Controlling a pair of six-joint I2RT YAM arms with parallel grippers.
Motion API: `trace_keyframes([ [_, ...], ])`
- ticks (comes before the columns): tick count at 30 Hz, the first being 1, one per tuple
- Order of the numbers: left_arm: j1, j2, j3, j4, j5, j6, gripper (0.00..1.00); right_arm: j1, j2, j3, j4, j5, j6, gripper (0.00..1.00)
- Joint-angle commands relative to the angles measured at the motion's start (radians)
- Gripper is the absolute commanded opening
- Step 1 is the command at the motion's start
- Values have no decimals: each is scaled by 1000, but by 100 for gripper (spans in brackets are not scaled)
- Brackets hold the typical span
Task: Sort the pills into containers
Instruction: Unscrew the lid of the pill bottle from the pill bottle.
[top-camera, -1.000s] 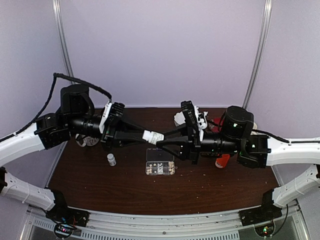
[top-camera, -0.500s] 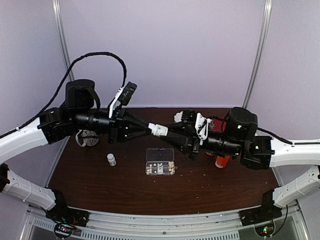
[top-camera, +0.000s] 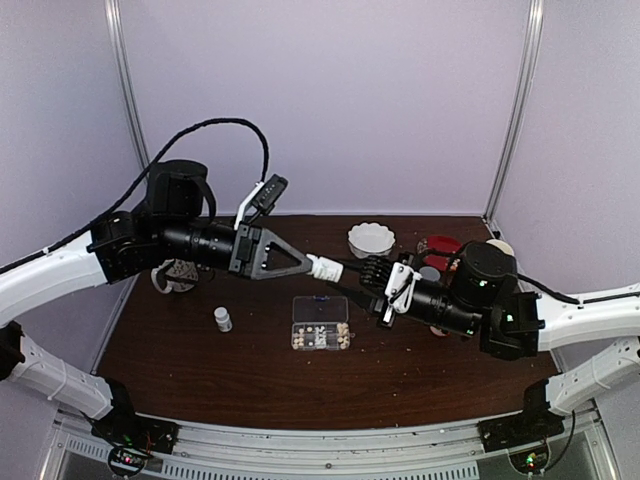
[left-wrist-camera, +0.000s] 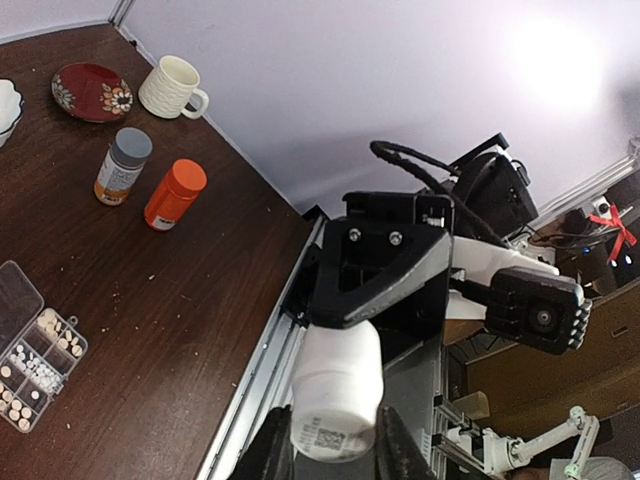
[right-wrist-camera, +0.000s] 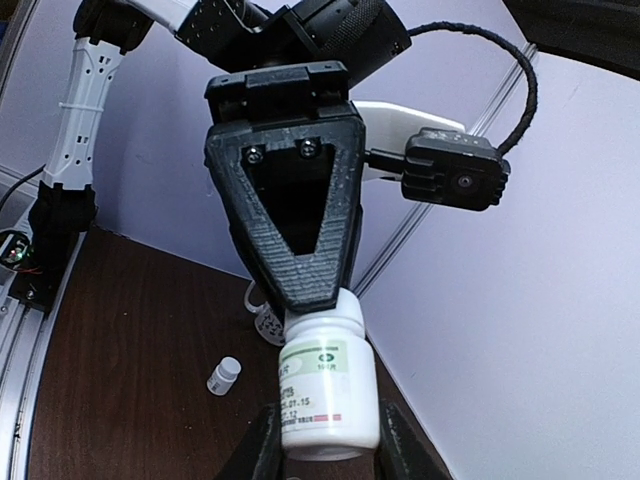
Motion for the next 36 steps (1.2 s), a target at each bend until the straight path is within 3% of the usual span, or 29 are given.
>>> trace_keyframes([
  [1, 0, -22, 11, 81, -78, -7, 24, 27, -12, -6, 11, -40, 15, 3],
  [6, 2, -85, -7, 97, -136, 163, 62, 27, -47, 5, -42, -81, 108, 1],
  [9, 6, -117, -4, 97, -143, 327, 91, 27, -59, -1, -55, -73, 168, 0],
  [10, 7, -127, -7, 100, -138, 399, 96, 28, -62, -1, -62, -67, 196, 0],
  [13, 6, -177, -65, 155, -87, 645, 98, 26, -66, 6, -81, -61, 285, 0],
  [18, 7, -241, -163, 125, 10, 1203, 97, 20, -57, 30, -108, -109, 412, 0],
  [21, 7, -233, -170, 71, 8, 1395, 97, 7, -43, 65, -164, -137, 485, 0],
  [26, 5, -183, -145, 36, 26, 1508, 98, -13, -8, 150, -305, -229, 560, 0],
  [31, 6, -157, -143, 36, 48, 1583, 97, -21, 3, 157, -292, -236, 621, 0],
  [36, 5, -146, -155, 69, 54, 1603, 85, -27, 15, 161, -284, -230, 640, 0],
])
